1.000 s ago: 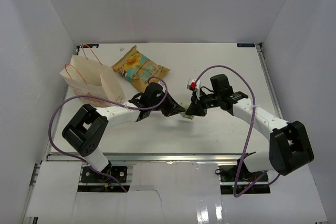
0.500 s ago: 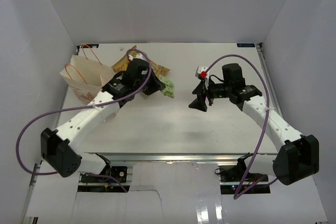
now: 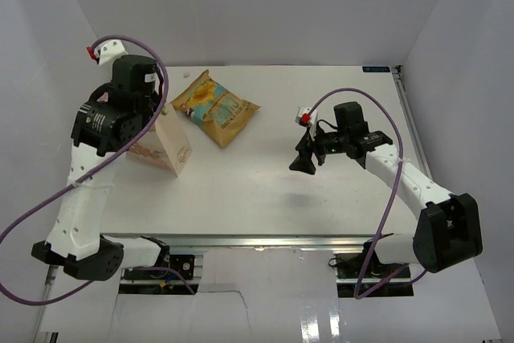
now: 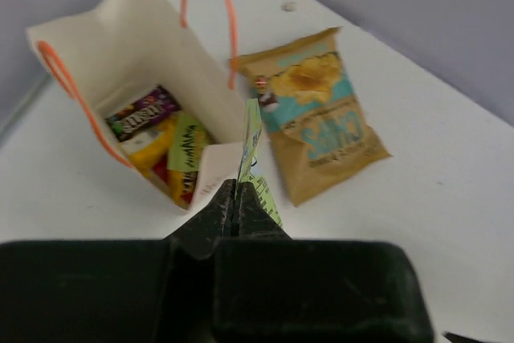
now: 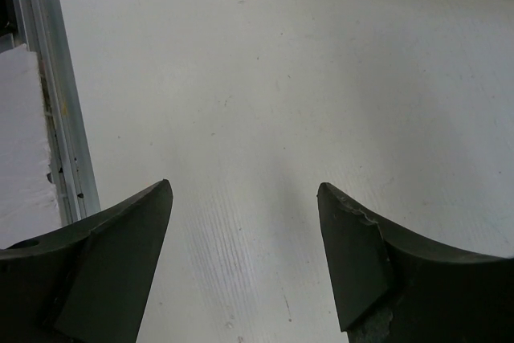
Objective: Place the snacks into the paper bag
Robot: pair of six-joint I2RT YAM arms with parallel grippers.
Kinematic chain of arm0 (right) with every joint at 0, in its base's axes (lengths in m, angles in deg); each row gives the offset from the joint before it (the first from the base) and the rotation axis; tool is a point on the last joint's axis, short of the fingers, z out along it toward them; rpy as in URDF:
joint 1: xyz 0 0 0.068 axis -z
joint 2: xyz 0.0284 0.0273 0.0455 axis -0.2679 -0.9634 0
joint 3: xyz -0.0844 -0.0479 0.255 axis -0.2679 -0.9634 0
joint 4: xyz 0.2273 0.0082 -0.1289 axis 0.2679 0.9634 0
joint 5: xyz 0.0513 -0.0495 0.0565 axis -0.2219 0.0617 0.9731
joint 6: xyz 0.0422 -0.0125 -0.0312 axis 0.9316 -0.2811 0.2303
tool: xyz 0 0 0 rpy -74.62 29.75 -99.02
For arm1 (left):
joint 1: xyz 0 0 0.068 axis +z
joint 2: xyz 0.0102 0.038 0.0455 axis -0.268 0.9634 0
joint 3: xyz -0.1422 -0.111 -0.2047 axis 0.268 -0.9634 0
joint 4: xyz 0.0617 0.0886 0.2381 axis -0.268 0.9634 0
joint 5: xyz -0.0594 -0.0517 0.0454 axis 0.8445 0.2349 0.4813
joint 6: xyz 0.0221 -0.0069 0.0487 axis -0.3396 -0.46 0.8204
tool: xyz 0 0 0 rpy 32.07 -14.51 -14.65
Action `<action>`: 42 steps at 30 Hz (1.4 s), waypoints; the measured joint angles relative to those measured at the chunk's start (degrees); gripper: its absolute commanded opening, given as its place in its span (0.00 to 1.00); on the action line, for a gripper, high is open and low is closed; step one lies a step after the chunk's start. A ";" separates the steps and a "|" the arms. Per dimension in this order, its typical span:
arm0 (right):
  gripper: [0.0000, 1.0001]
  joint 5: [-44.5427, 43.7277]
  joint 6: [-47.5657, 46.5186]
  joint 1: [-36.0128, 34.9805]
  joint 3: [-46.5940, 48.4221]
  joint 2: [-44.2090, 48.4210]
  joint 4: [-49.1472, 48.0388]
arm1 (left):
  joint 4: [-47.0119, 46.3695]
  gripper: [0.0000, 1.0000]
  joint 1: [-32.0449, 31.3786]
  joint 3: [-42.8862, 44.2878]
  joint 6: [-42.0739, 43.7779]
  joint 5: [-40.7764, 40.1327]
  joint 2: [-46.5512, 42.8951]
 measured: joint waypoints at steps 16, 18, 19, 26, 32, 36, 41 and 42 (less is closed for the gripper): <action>0.79 -2.89 2.62 -0.02 0.17 -1.42 -2.14 | -5.11 0.45 18.51 -3.63 13.94 2.12 10.45; 0.82 -3.69 4.50 -0.50 1.46 -3.85 -2.58 | -5.33 0.64 18.75 -3.78 14.25 3.56 10.91; 0.84 -4.33 5.92 -0.74 2.75 -5.86 -3.06 | -5.66 0.70 18.80 -3.78 14.23 4.55 10.95; 0.87 -7.69 31.47 -6.32 13.16 -23.34 -11.47 | -8.17 0.89 18.80 -4.39 12.76 17.33 7.93; 0.88 -5.95 53.86 -9.20 23.91 -40.48 -20.48 | -16.17 0.93 18.84 -16.17 11.23 34.86 -7.10; 0.88 -5.55 67.06 -9.84 29.94 -50.51 -26.95 | -23.12 0.94 18.82 -28.74 6.82 45.53 -21.29; 0.82 -6.23 79.36 -9.84 38.07 -59.52 -32.92 | -28.89 0.94 18.84 -40.35 -0.09 51.39 -33.55; 0.77 -6.86 81.15 -9.84 39.65 -60.92 -34.32 | -29.20 0.94 18.84 -41.68 -1.14 51.98 -34.73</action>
